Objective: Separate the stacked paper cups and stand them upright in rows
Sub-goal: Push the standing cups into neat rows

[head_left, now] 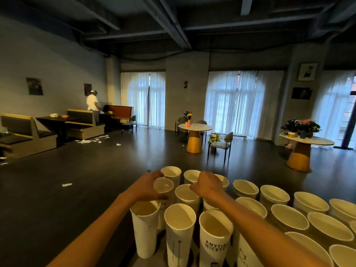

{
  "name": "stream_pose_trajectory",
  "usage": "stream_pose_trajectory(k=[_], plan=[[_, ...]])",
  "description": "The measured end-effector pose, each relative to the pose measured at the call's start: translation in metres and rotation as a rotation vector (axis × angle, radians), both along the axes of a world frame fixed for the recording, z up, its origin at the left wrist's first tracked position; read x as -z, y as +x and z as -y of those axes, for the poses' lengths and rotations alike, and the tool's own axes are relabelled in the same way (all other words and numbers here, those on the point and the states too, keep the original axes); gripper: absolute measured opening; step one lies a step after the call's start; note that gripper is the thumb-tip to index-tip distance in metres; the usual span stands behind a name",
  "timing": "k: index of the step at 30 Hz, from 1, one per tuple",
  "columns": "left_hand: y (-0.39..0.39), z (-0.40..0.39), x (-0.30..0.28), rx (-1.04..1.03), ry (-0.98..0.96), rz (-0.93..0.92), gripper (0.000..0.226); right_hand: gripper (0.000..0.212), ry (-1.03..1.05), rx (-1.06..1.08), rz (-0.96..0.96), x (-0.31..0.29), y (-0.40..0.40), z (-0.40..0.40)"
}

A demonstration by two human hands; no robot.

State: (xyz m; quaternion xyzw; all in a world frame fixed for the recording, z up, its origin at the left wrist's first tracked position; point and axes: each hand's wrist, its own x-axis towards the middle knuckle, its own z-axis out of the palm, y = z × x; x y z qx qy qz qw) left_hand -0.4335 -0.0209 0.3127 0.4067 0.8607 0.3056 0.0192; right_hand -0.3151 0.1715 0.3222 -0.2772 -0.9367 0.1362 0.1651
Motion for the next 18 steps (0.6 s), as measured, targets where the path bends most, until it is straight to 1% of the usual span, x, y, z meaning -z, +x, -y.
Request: stream_pose_trajectory(k=[3,7,12,18], plan=[[-0.003,-0.002,0.005,-0.005,0.016,-0.023,0.074,0.036,0.058,-0.018,0.036,0.003,-0.006,0.001],[-0.004,-0.002,0.012,-0.036,0.051,-0.037,0.068,0.029,0.083,-0.007,0.062,0.008,-0.007,-0.002],[-0.006,-0.002,0.015,-0.051,0.06,-0.041,0.069,0.029,0.074,0.001,0.044,0.009,-0.006,-0.006],[-0.008,-0.003,0.021,-0.064,0.059,-0.041,0.072,0.033,0.076,-0.001,0.039,0.009,-0.004,-0.008]])
